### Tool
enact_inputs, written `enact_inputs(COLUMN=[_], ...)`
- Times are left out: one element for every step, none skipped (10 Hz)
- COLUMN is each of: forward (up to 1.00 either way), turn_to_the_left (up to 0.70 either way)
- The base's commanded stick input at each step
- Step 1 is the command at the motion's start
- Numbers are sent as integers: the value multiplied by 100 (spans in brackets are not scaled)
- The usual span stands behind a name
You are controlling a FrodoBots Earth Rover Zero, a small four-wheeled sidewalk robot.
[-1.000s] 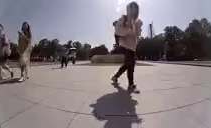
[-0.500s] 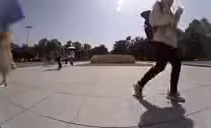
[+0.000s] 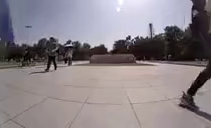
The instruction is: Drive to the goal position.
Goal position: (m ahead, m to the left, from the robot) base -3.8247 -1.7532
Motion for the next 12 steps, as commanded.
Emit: enact_inputs(forward=[100,100,100,100,100,100,100,100,100,100,100,100], turn_to_the_left=[0,0,0,0,0,-1,-23,-38,-16,0,0,0])
